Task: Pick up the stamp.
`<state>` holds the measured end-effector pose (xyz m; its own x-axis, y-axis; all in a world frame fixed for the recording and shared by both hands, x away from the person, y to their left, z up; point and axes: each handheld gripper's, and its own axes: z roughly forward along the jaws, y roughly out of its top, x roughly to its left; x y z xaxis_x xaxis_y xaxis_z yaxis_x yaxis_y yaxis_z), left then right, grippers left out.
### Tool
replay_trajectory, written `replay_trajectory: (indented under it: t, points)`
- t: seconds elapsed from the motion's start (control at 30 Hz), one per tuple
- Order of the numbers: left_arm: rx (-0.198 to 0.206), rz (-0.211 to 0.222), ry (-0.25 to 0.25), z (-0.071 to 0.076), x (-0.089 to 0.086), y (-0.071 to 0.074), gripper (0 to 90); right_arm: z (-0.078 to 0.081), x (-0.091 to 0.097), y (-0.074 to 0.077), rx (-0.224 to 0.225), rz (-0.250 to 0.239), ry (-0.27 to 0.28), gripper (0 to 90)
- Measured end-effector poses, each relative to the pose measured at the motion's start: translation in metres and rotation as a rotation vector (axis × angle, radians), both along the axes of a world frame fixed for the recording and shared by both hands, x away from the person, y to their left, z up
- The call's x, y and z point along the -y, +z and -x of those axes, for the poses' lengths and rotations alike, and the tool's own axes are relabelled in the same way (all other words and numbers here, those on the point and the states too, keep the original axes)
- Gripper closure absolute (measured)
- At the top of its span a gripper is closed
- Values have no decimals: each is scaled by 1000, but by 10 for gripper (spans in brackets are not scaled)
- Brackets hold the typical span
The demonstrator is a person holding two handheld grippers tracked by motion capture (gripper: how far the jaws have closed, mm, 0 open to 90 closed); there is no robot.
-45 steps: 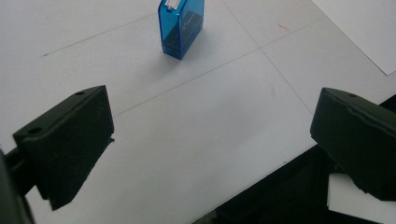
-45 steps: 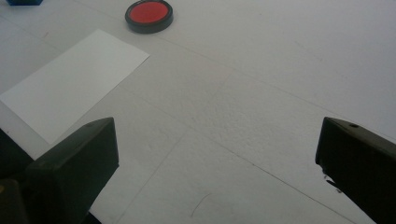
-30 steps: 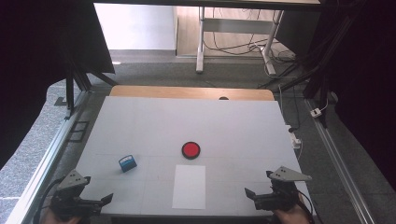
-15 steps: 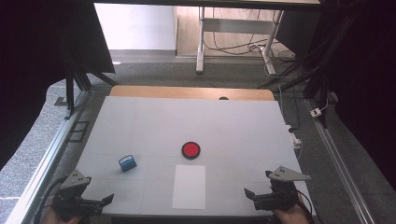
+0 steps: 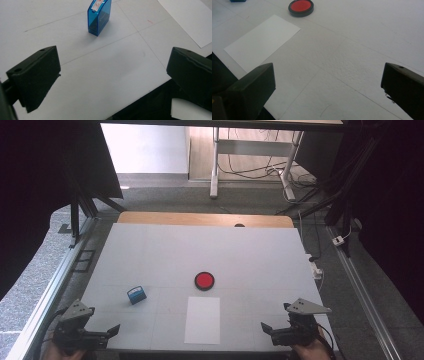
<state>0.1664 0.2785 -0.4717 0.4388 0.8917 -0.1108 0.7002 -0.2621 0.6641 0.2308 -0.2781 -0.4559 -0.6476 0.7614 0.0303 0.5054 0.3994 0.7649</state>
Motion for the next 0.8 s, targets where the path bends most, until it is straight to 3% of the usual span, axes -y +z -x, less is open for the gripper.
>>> replay_trajectory:
  t: [0.07,0.17,0.63,0.8]
  points:
    - [3,0,-17,-1,1,-1,0,0,0,0,-3,4,1,0]
    - [7,45,-43,-4,-1,-3,0,0,-1,0,-1,9,5,0]
    - [-7,86,-67,-16,4,-1,0,0,-1,0,0,11,11,0]
    - [5,78,-83,-20,4,-2,0,0,-1,0,-1,12,9,0]
